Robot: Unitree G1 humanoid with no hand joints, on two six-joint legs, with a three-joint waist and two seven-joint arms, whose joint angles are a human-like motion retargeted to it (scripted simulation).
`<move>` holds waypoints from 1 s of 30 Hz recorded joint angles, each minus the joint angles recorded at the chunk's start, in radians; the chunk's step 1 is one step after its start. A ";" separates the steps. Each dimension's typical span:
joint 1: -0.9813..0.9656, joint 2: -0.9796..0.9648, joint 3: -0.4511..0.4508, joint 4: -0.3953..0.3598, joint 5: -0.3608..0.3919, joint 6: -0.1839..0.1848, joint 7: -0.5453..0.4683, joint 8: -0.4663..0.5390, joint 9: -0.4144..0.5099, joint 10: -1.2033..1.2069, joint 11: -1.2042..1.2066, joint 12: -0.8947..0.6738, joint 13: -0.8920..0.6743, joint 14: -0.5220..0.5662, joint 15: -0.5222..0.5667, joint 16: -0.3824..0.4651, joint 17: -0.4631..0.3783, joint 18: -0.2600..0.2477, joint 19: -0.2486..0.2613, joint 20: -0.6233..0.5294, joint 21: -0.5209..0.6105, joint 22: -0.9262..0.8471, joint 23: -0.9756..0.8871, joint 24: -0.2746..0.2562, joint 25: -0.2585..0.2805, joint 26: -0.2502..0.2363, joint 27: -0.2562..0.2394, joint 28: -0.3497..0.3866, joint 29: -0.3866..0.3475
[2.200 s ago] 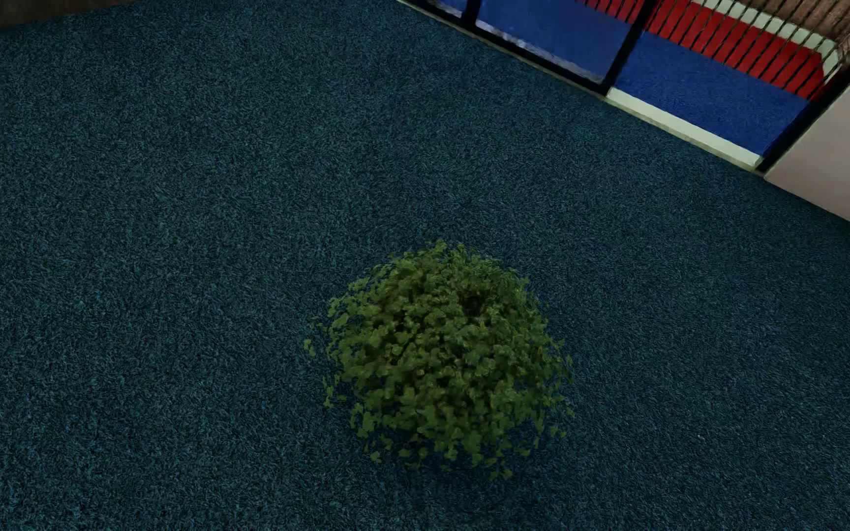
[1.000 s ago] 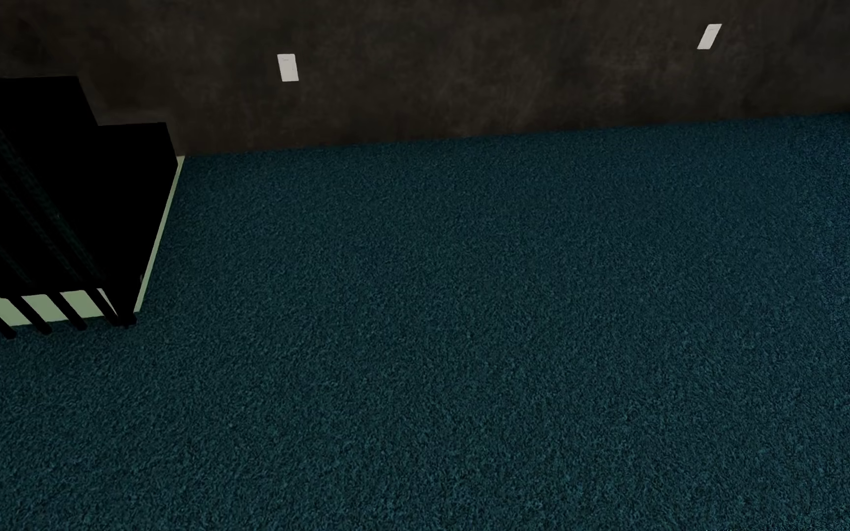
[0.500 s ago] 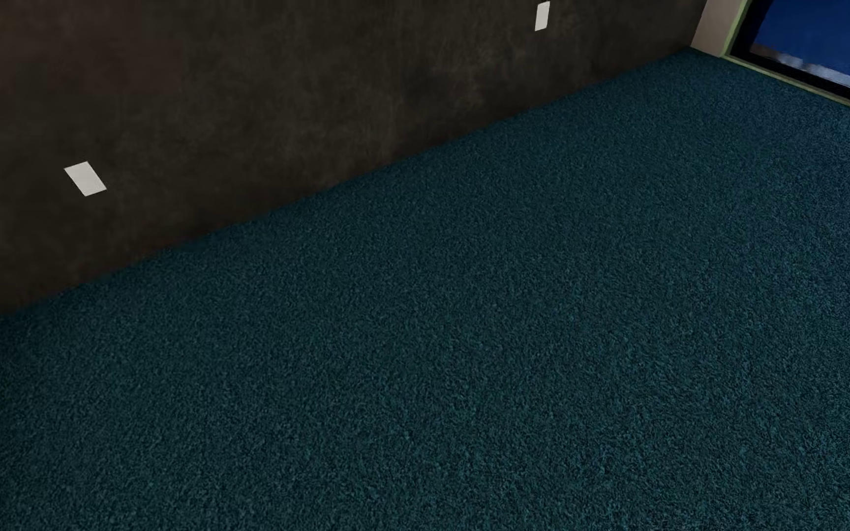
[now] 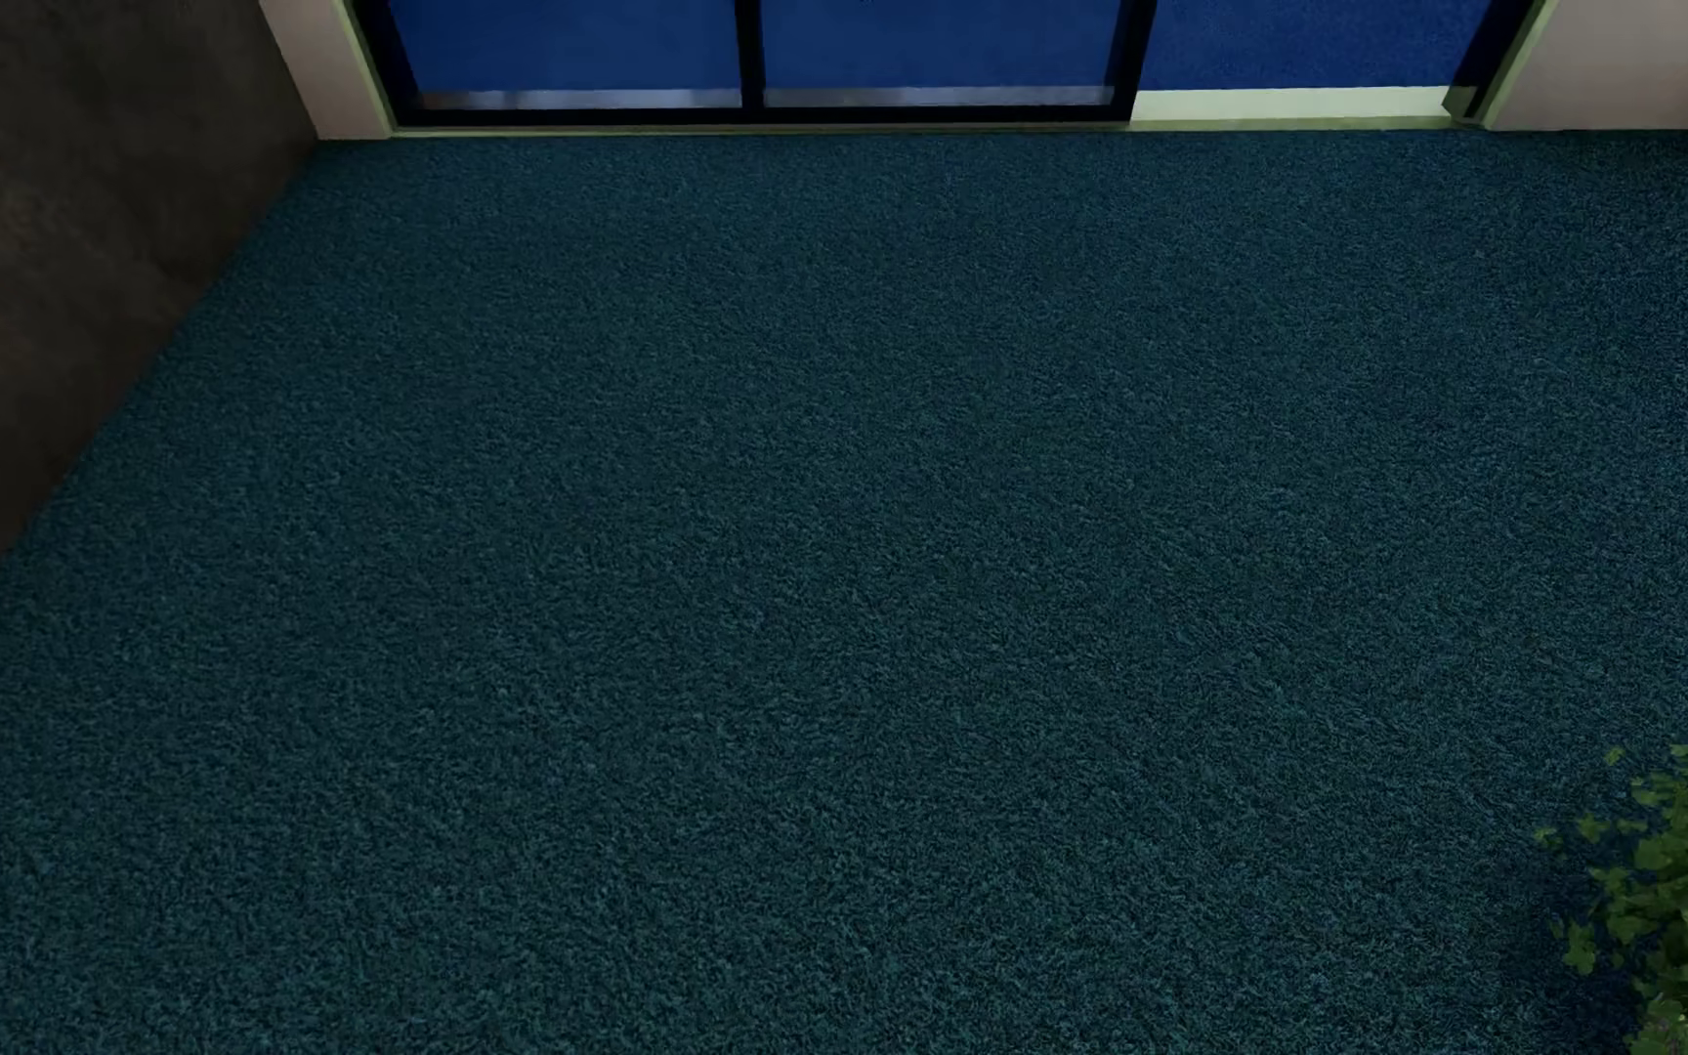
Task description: Avoid the plant
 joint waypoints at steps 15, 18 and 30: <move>-0.034 0.030 -0.028 0.111 0.152 0.029 0.000 0.000 -0.025 0.815 -0.524 -0.098 -0.011 0.002 -0.214 -0.104 0.019 0.000 0.000 0.064 0.111 -0.071 0.060 0.000 0.000 0.000 0.000 0.000 0.000; -0.338 0.160 0.052 0.101 0.146 0.020 0.000 0.000 -0.043 0.938 -0.573 -0.098 -0.082 -0.133 -0.573 -0.122 0.009 0.000 0.000 0.041 -0.046 -0.086 -0.038 0.000 0.000 0.000 0.000 0.000 0.000; -0.485 0.259 0.185 -0.148 -0.037 -0.099 0.000 0.000 -0.109 0.200 -0.263 -0.048 -0.077 -0.096 -0.180 -0.085 0.066 0.000 0.000 -0.080 0.127 0.096 0.087 0.000 0.000 0.000 0.000 0.000 0.000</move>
